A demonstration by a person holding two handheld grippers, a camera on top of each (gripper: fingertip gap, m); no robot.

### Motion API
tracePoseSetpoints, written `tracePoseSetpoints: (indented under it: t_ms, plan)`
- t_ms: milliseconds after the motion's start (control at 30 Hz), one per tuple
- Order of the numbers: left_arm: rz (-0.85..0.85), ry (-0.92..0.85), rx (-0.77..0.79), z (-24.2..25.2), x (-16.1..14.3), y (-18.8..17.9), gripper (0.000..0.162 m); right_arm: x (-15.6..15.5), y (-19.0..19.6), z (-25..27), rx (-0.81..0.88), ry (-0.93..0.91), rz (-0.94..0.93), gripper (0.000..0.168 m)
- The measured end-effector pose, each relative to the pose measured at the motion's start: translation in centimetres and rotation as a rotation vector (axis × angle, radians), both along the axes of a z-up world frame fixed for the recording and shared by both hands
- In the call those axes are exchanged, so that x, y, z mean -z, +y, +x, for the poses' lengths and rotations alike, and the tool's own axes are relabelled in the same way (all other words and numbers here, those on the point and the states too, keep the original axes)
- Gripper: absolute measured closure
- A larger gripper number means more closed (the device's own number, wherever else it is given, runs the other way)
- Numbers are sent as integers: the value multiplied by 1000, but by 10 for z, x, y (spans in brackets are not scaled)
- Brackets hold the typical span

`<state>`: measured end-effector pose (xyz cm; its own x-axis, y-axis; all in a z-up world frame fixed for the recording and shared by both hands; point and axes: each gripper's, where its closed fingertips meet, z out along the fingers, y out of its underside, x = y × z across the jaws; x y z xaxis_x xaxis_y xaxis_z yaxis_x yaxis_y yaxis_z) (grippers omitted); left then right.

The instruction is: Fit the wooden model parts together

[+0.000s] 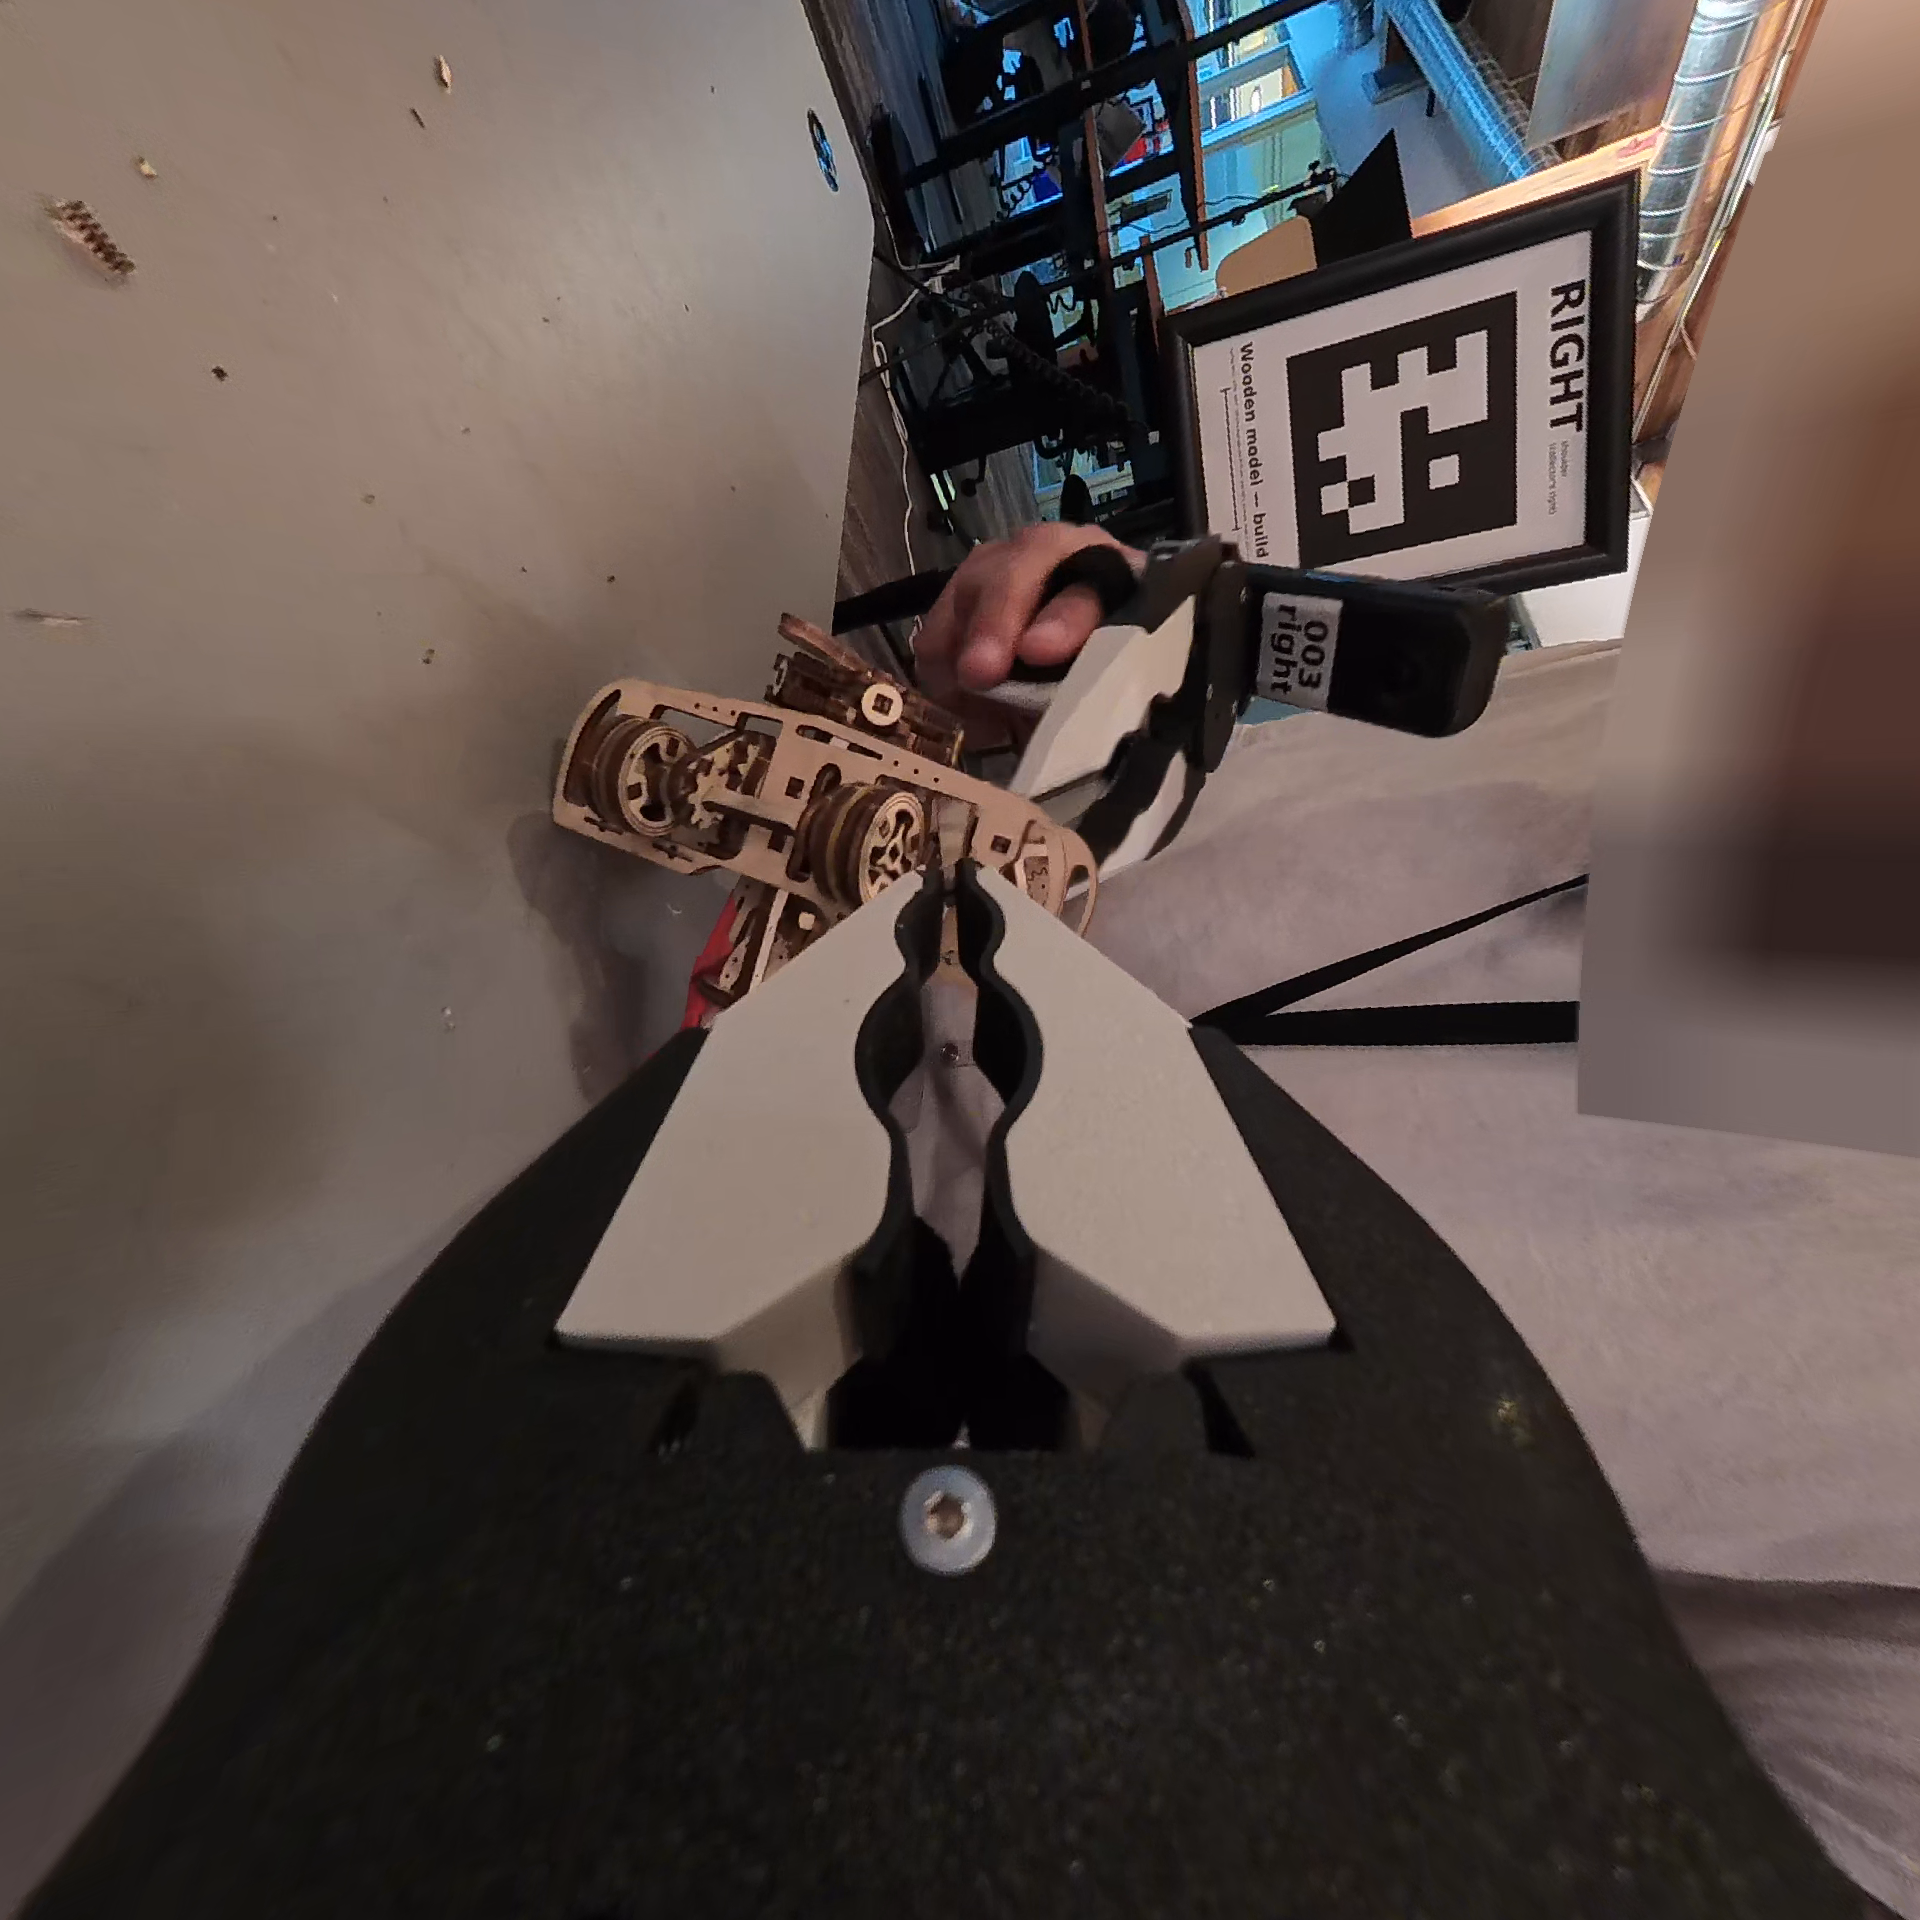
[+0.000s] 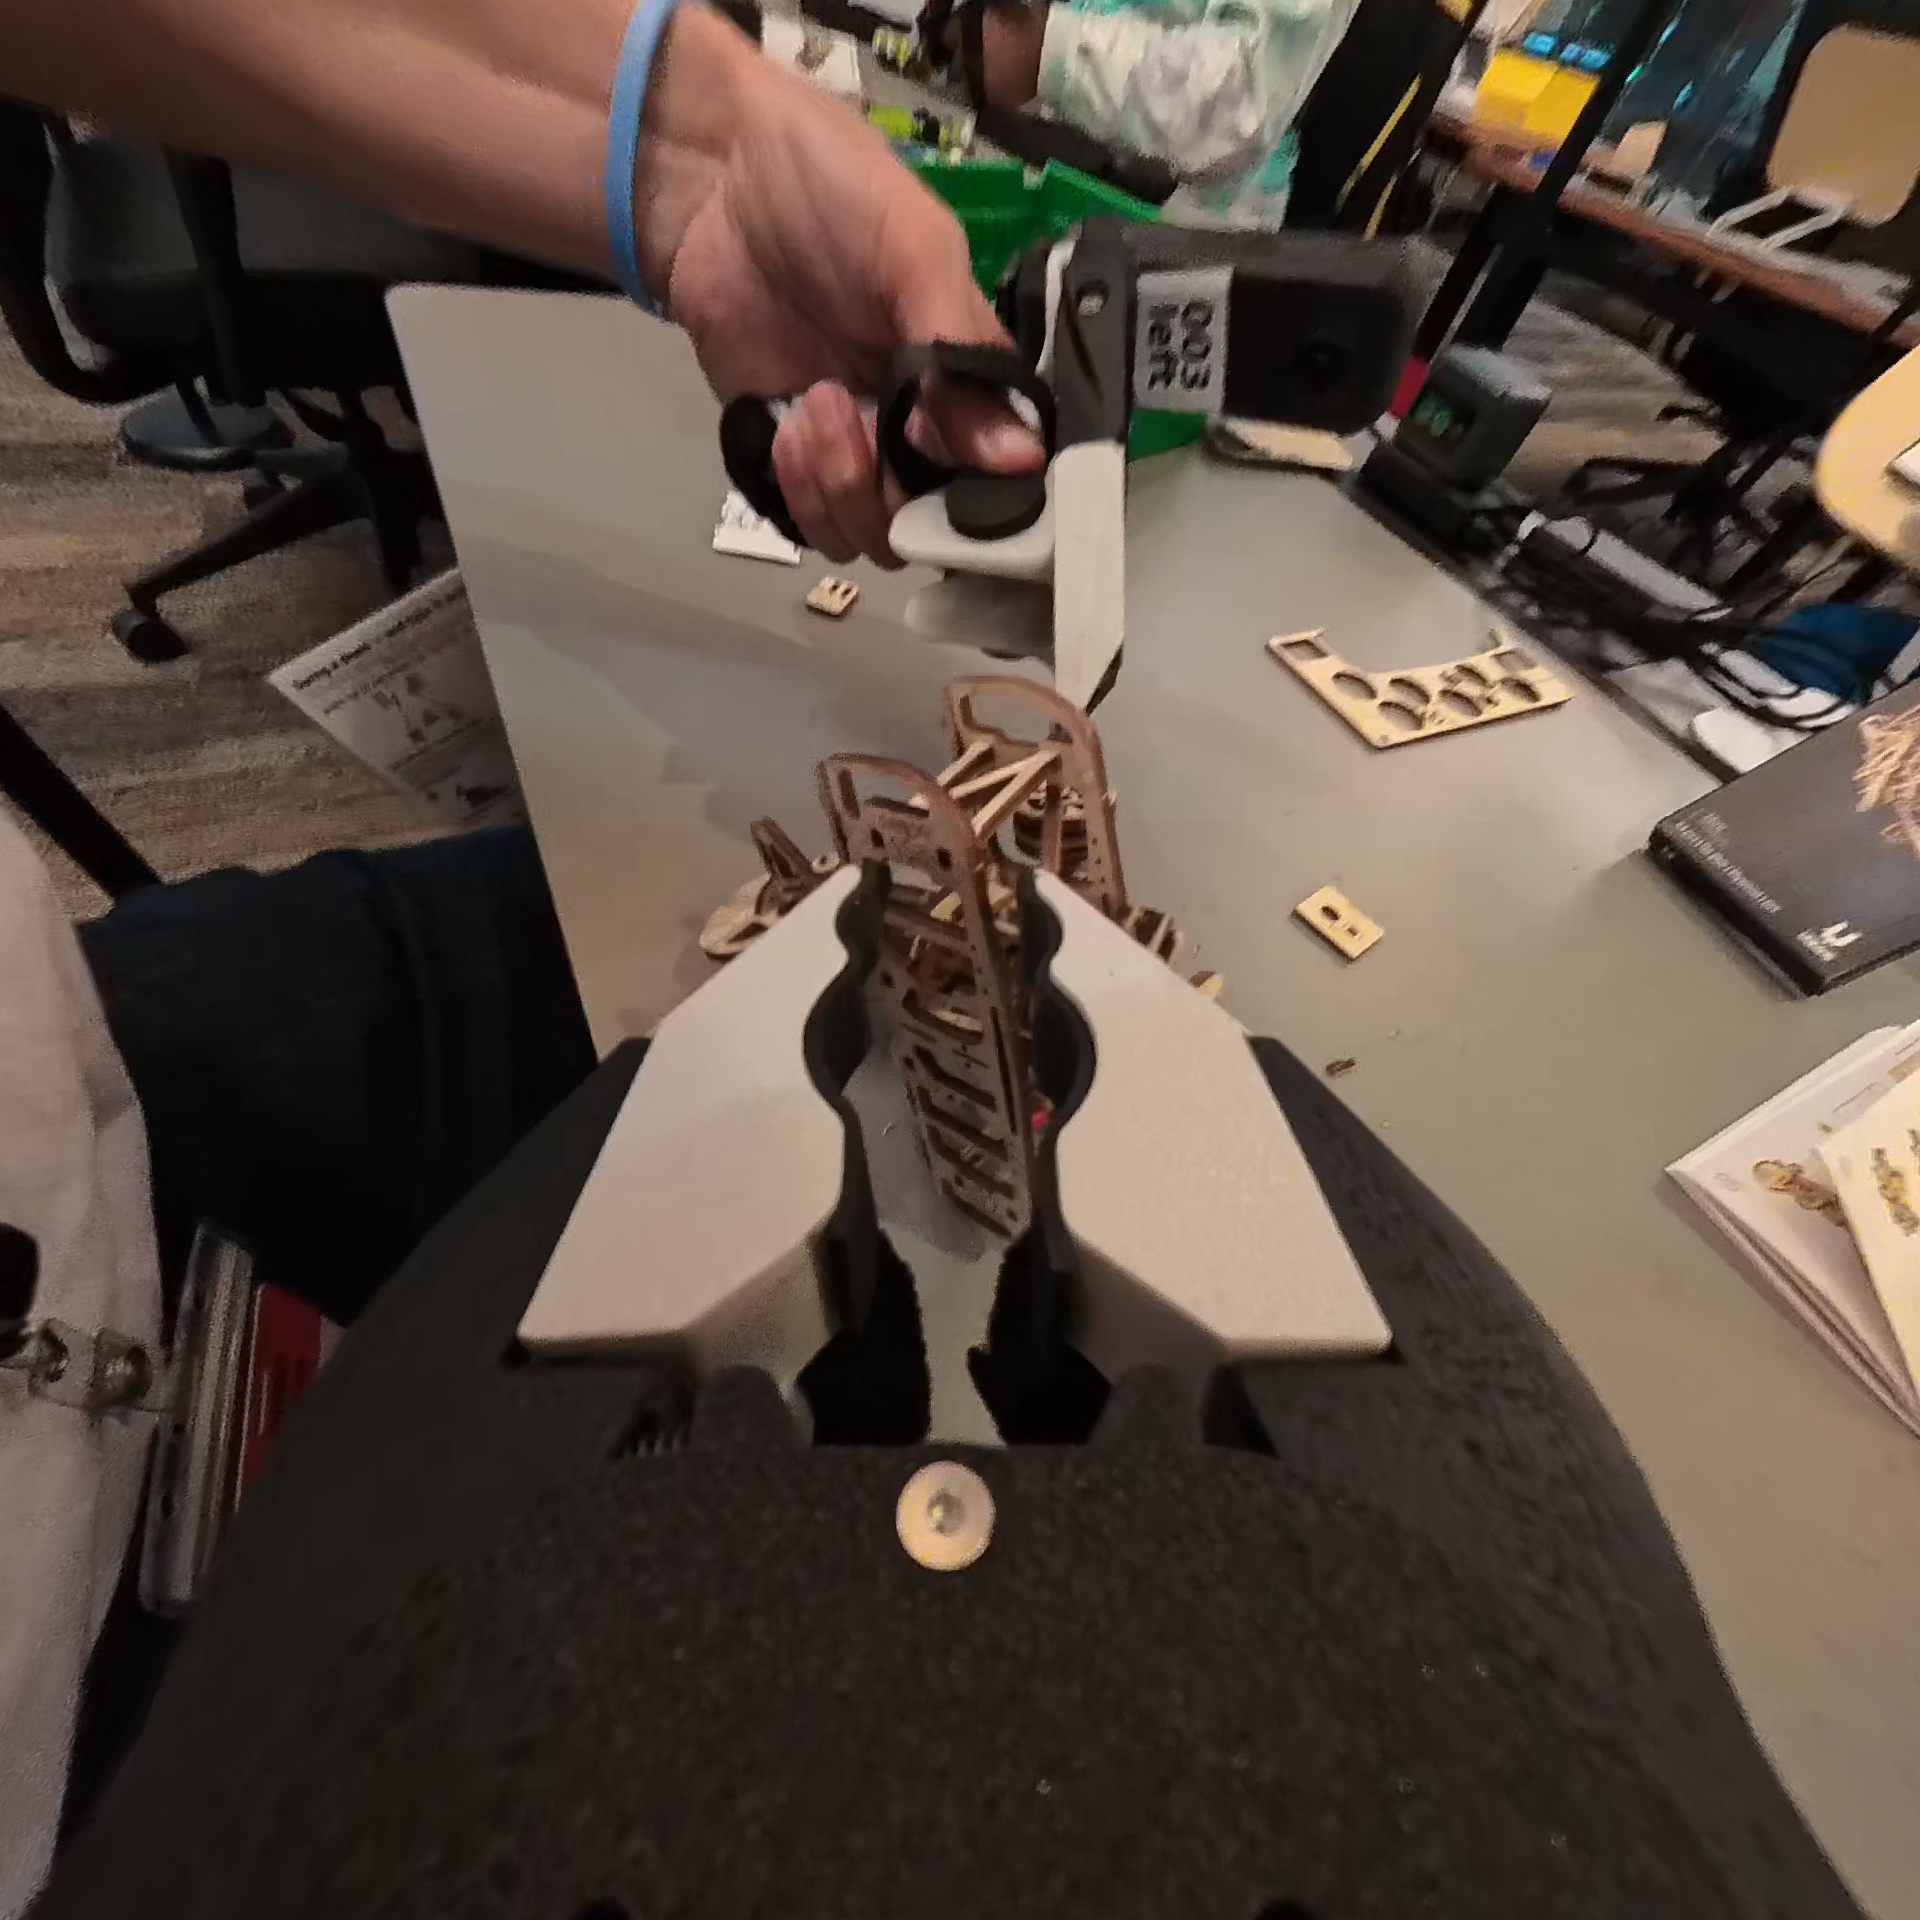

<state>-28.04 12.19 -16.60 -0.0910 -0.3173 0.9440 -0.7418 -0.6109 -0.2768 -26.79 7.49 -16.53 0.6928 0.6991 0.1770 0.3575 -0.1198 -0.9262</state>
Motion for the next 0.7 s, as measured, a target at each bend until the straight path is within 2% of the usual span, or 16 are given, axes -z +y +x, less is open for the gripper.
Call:
tracePoseSetpoints:
  t_ms: [100, 200, 333, 433, 700]
  plan:
    - [-6, -6, -3, -1, 0, 0, 162, -11, 0, 2, 3, 56, -3, 145]
    - [-19, -18, -8, -1, 0, 0, 162, -10, 0, -1, -23, 97, -40, 144]
    - [-48, -35, -19, -2, -1, -1, 162, 1, 0, -1, -26, 46, -51, 147]
    - [-75, -46, -30, -2, -1, 0, 162, 4, 1, 0, -27, 19, -47, 158]
    - [-128, -79, -48, -6, -1, 2, 162, 4, 2, 1, -54, 31, -72, 158]
